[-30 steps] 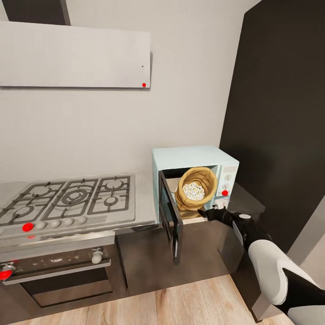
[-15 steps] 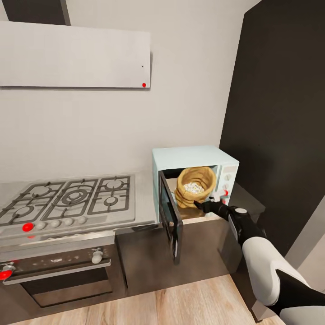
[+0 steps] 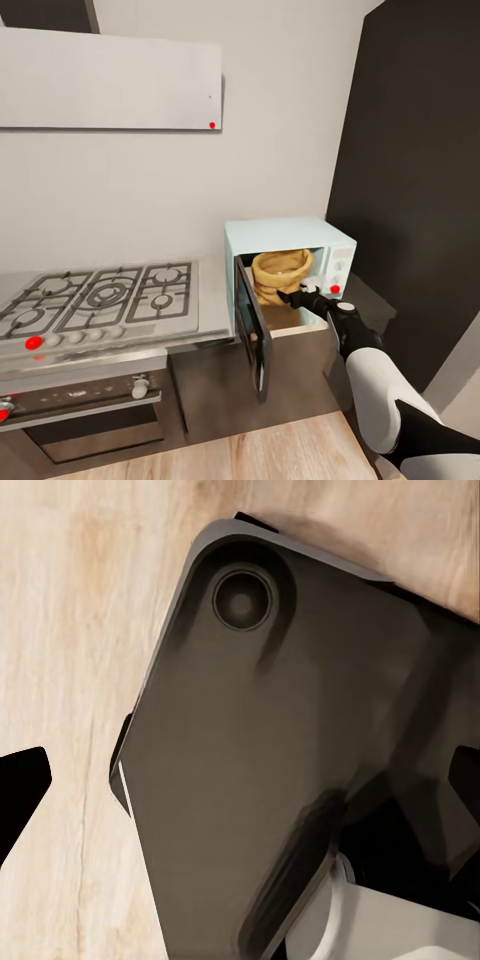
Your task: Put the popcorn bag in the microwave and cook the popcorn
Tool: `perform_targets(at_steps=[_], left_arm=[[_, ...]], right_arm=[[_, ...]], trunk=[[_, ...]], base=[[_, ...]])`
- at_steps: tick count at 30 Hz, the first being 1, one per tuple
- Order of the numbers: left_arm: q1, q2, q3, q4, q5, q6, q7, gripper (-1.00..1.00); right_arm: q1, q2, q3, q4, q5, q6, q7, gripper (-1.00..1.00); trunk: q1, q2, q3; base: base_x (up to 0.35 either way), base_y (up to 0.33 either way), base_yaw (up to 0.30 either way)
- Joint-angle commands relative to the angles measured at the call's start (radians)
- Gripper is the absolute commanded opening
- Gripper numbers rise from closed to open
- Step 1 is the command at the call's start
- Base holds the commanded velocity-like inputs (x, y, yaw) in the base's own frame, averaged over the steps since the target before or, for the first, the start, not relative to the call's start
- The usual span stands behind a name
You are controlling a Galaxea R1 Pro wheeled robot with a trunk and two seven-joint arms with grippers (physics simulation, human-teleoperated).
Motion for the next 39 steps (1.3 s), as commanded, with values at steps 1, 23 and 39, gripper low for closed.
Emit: perform_targets(at_steps=[1,23,39], left_arm=[[0.0,0.0,0.001,-0.001,0.002,-0.002,0.003,1.0],[0.0,0.0,0.002,-0.001,0.002,-0.003,0.003,1.0],[0.0,-0.002,0.006,-0.001,0.004,-0.003,0.009,1.0]], right_arm=[[-0.001,0.003,-0.008,-0.002,0.005,0.004,0.009,1.0],[-0.001,0.019,-0.01,-0.003,-0.02,0.006,0.007,1.0],[-0.001,0.0,-0.008,-0.003,-0.015,0.04,0.018,1.0]], trunk=[[0.001,-0.001,-0.001],[0.001,-0.001,-0.001],[0.001,-0.001,-0.001]], base=[[0.311,0.0,0.0],[0.223,0.0,0.0],[-0.285,-0.044,0.0]])
